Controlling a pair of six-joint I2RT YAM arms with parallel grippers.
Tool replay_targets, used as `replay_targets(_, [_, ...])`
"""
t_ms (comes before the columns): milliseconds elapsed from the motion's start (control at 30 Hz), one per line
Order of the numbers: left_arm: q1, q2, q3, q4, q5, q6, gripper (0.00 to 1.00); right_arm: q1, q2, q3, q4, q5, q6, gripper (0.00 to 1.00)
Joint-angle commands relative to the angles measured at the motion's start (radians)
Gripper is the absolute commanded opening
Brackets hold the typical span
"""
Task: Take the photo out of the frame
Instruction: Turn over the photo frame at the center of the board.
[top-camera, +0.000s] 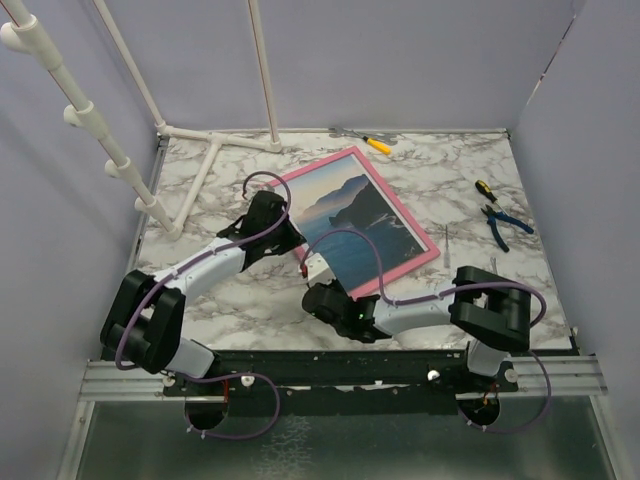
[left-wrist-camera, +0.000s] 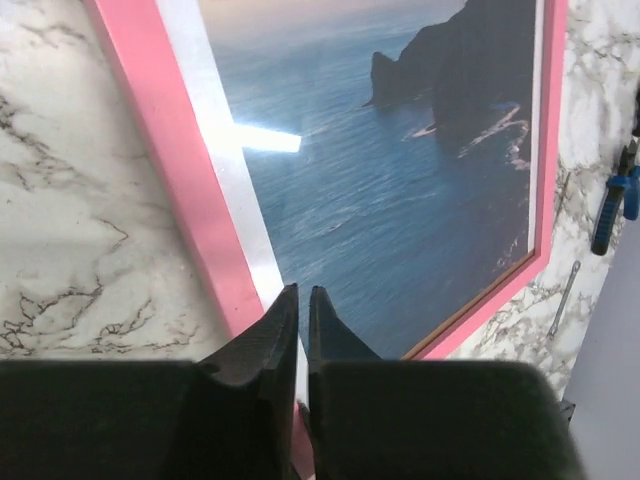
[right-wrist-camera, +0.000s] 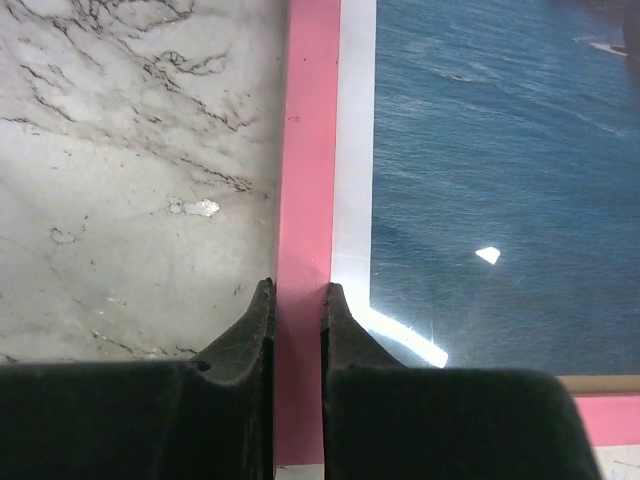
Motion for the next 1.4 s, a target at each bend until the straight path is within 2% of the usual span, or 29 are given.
replay_targets(0, [0.037, -0.055, -0.005, 0.042, 0.074, 0.028, 0.2, 0.0, -0.083, -0.006, 0.103, -0.03, 0.033, 0.01])
replay_targets(133, [0.093, -0.12, -0.097, 0.109, 0.155, 0.025, 0.55, -0.014, -0.113, -0.02, 0.113, -0.05, 0.056, 0.01])
replay_targets(200, [0.121, -0.151, -0.158, 0.169, 0.202, 0.016, 0.68, -0.021, -0.137, -0.03, 0.12, -0.067, 0.066, 0.01])
replay_targets(367, [0.151, -0.178, -0.28, 0.362, 0.299, -0.026, 0.85, -0.043, -0.194, -0.045, 0.126, -0.107, 0.091, 0.01])
replay_targets(500, [0.154, -0.157, -0.33, 0.474, 0.328, -0.056, 0.91, -0.052, -0.225, -0.047, 0.126, -0.126, 0.094, 0.01])
replay_targets(767, [0.156, -0.038, -0.346, 0.694, 0.385, -0.122, 0.86, -0.053, -0.274, -0.045, 0.119, -0.152, 0.094, 0.01])
replay_targets(900, [0.155, -0.002, -0.332, 0.733, 0.395, -0.139, 0.83, -0.052, -0.297, -0.043, 0.116, -0.157, 0.092, 0.01])
replay_targets(1000, [0.156, 0.011, -0.323, 0.742, 0.397, -0.147, 0.7, -0.053, -0.3, -0.034, 0.111, -0.167, 0.084, 0.01])
replay_targets(1067, [0.155, 0.01, -0.316, 0.743, 0.4, -0.152, 0.56, -0.053, -0.297, -0.026, 0.102, -0.176, 0.073, 0.01])
replay_targets(1100, [0.155, 0.005, -0.314, 0.743, 0.399, -0.155, 0.49, -0.053, -0.295, -0.023, 0.097, -0.179, 0.061, 0.05])
replay_targets(1167, [0.154, -0.012, -0.314, 0.743, 0.392, -0.16, 0.37, -0.053, -0.298, -0.015, 0.082, -0.168, 0.03, 0.29])
replay_targets(1200, [0.154, -0.024, -0.315, 0.739, 0.387, -0.165, 0.33, -0.053, -0.301, -0.012, 0.077, -0.164, 0.009, 0.37])
replay_targets(1367, [0.148, -0.074, -0.305, 0.687, 0.362, -0.189, 0.29, -0.051, -0.292, 0.058, -0.028, -0.162, -0.083, 0.57])
